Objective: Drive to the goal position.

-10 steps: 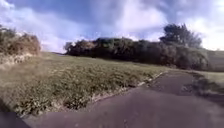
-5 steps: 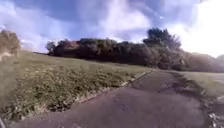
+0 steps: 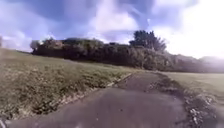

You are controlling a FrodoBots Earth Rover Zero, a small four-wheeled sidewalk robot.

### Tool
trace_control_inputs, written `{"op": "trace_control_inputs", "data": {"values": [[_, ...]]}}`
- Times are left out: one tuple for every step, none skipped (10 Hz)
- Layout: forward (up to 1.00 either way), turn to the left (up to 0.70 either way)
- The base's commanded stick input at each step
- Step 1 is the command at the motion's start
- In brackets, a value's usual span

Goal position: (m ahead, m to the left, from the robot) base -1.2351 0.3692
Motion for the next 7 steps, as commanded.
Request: {"op": "trace_control_inputs", "data": {"values": [[0.0, 0.0], [0.0, 0.0], [0.0, 0.0], [0.4, 0.0], [0.7, 0.0], [0.7, 0.0], [0.7, 0.0]]}}
